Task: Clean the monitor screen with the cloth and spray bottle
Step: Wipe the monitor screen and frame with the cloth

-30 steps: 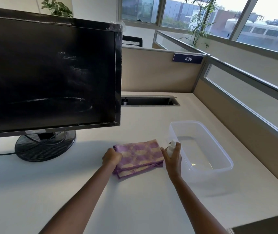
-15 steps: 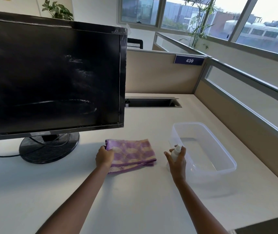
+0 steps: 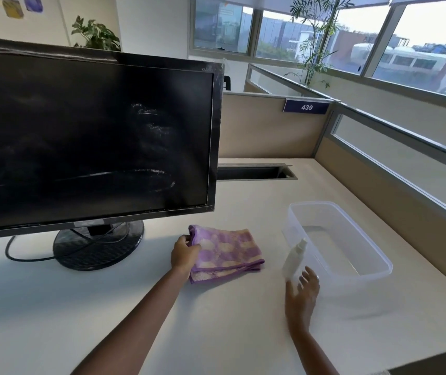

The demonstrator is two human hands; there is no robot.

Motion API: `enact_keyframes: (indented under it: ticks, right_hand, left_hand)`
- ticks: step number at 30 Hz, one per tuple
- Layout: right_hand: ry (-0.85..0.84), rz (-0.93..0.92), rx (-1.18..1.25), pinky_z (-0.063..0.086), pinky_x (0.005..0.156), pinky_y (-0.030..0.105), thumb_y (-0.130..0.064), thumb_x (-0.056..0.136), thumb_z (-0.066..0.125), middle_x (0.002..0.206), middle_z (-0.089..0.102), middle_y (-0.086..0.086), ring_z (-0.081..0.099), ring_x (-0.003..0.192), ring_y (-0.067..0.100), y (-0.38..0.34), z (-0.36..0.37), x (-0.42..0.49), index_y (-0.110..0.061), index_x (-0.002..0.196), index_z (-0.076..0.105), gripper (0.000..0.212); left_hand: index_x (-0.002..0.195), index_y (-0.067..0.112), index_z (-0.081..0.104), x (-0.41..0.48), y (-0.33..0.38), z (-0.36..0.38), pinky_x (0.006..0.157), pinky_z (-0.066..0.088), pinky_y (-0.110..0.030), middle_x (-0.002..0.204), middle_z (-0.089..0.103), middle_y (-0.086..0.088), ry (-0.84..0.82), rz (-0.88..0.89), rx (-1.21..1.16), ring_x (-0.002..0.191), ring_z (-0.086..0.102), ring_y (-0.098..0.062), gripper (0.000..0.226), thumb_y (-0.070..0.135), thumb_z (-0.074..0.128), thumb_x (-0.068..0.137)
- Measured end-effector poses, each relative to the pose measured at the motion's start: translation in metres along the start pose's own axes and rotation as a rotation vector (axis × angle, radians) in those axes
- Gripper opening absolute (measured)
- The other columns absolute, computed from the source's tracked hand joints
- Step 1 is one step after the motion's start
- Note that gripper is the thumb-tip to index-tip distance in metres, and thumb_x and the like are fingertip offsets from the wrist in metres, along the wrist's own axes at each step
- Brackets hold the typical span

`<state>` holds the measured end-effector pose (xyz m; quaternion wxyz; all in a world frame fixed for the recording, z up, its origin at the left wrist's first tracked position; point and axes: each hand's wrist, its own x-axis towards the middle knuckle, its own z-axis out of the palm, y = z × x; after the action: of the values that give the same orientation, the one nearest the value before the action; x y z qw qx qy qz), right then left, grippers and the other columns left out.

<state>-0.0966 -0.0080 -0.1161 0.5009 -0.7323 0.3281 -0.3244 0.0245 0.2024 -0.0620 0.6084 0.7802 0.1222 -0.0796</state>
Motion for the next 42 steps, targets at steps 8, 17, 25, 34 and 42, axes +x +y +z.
enact_keyframes:
  ticks: [8, 17, 25, 34, 42]
  right_hand:
    - [-0.062, -0.523, -0.097, 0.052, 0.086, 0.046, 0.011, 0.081, 0.056, 0.11, 0.049, 0.011, 0.051, 0.104, 0.026, -0.044, 0.026, -0.035, -0.006, 0.116, 0.049, 0.039]
    - [-0.58, -0.628, -0.163, 0.034, 0.095, 0.019, -0.026, 0.086, 0.062, 0.128, 0.039, -0.012, 0.037, 0.114, 0.001, -0.166, 0.081, -0.044, -0.016, 0.137, 0.035, 0.059]
    - [-0.675, -0.572, 0.07, 0.049, 0.061, 0.006, -0.018, 0.088, 0.058, 0.085, 0.062, -0.007, 0.059, 0.076, 0.006, -0.222, 0.099, -0.064, -0.014, 0.098, 0.062, 0.011]
    - [-0.635, -0.397, 0.444, 0.056, 0.069, 0.032, -0.024, 0.086, 0.062, 0.088, 0.064, 0.003, 0.065, 0.082, 0.018, -0.279, 0.116, -0.063, -0.027, 0.091, 0.055, 0.009]
    - [-0.617, -0.726, 0.435, 0.048, 0.07, 0.004, -0.018, 0.084, 0.063, 0.097, 0.059, -0.016, 0.06, 0.089, 0.004, -0.323, 0.133, -0.093, -0.021, 0.113, 0.056, 0.03]
  left_hand:
    - [0.089, 0.011, 0.054, -0.015, 0.032, -0.032, 0.074, 0.044, -0.031, 0.089, 0.058, -0.006, -0.198, 0.303, 0.032, 0.084, 0.053, -0.025, 0.015, 0.003, 0.063, 0.079]
    - [0.093, 0.009, 0.06, -0.031, 0.081, -0.103, 0.065, 0.041, -0.003, 0.086, 0.061, -0.002, -0.417, 0.624, 0.221, 0.079, 0.055, -0.01, 0.017, -0.004, 0.056, 0.082]
    - [0.097, 0.015, 0.063, -0.044, 0.123, -0.16, 0.085, 0.048, -0.024, 0.097, 0.067, 0.0, -0.327, 0.722, 0.332, 0.094, 0.062, -0.01, 0.015, 0.01, 0.06, 0.083]
    - [0.116, 0.015, 0.055, -0.063, 0.158, -0.169, 0.09, 0.043, -0.019, 0.118, 0.057, -0.003, 0.324, 0.953, 0.23, 0.107, 0.051, -0.011, 0.026, 0.02, 0.05, 0.092]
    - [0.13, 0.015, 0.043, -0.075, 0.172, -0.179, 0.094, 0.052, -0.029, 0.122, 0.058, -0.002, -0.002, 0.814, -0.013, 0.11, 0.059, -0.015, 0.053, 0.038, 0.057, 0.085]
